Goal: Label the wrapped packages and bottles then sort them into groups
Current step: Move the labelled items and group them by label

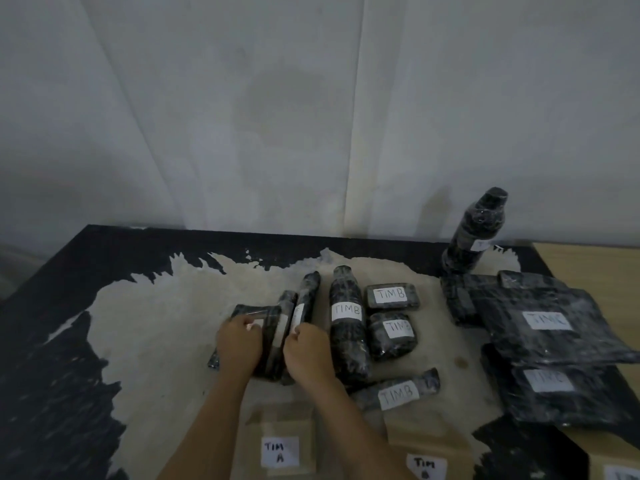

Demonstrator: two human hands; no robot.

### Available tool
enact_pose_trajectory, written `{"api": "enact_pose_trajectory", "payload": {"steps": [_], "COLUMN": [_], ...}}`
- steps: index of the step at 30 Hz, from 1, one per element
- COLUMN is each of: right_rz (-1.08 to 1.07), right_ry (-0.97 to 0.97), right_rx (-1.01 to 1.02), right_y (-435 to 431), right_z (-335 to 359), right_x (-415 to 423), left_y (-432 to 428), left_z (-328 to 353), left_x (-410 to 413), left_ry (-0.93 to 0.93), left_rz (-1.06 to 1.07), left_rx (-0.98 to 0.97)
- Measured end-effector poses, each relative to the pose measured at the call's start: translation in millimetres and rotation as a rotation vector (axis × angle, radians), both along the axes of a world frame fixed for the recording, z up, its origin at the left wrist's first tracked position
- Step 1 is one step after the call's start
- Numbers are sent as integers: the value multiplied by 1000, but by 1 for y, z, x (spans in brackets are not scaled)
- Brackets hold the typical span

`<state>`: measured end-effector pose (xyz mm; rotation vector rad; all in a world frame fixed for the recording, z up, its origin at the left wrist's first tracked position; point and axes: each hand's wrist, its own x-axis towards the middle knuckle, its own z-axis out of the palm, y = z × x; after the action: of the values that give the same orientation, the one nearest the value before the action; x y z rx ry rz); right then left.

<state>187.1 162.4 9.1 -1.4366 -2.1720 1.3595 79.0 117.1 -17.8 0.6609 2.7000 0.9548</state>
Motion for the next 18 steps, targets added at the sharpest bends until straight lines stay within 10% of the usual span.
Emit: {"api": "enact_pose_trajectory", "payload": {"steps": [5, 18], "right_rz": [-101, -268], "right_ry": [-35, -234], "right_rx": [143, 36], "right_y": [-16, -51], "right_z": [7, -16], "right_x": [-9, -66], "left_y": [-19, -29], "left_z": [-9, -20], "left_x": [-27, -64], "left_ry": [-96, -625], "left_rz": [26, 39], "left_rx": [-231, -30]}}
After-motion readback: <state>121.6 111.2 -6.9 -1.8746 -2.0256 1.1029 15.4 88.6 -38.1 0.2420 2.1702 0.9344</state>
